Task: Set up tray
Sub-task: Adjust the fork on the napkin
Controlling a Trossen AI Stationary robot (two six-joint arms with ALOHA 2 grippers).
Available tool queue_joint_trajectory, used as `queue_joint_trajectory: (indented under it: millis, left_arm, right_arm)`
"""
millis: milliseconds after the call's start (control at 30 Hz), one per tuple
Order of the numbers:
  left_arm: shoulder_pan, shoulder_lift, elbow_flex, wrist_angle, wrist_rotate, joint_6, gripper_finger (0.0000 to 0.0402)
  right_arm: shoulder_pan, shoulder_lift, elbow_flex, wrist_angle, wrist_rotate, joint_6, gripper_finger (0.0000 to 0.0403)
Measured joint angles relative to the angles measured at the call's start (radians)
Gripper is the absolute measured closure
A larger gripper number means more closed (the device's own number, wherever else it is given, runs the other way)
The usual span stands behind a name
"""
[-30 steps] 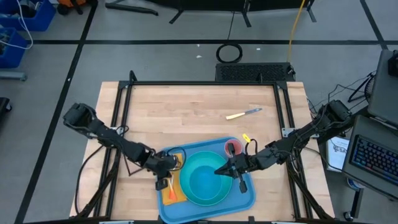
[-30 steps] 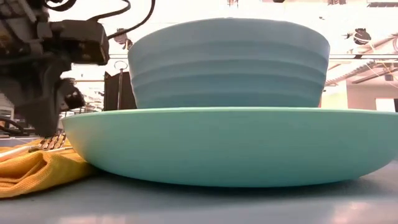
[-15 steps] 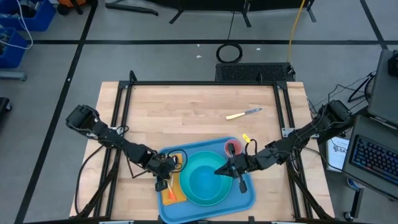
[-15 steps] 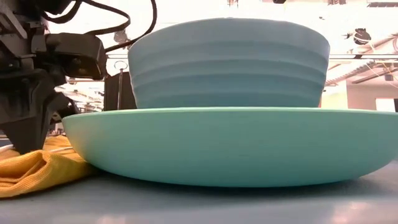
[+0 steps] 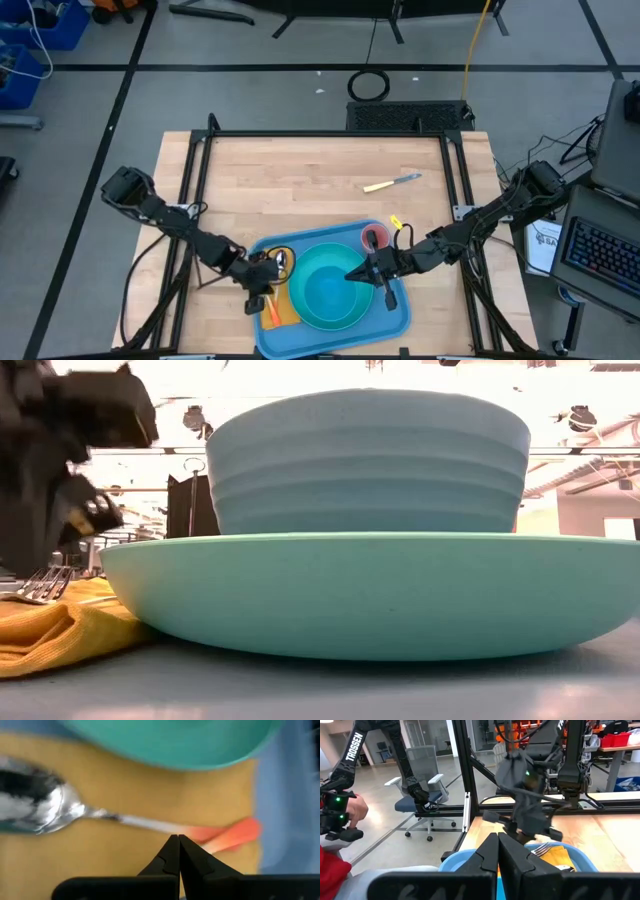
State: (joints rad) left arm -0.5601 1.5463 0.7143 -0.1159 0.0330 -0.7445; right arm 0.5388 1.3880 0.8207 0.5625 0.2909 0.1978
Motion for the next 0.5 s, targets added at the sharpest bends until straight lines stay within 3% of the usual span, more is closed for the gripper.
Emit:
queue_joint_trajectory:
  millis: [100,233,500]
  left_arm:
    - [-0.020,0.001,0.001,0.008,0.027,-0.028,0.0401]
    - [-0.041,0.001,0.000,0.022,-0.036,-0.033,0.0401]
    - [-0.017,0.001,0.000,0.012,-0.039,-0.017,0.0401]
  right_arm:
    - [0.000,0.000,0.000,-0.004,0.000,0.000,0.0403]
    - [0.000,0.000,0.000,-0.010,0.000,0.000,0.0403]
    - [0.000,0.000,0.000,-0.014,0.000,0.023,0.0403]
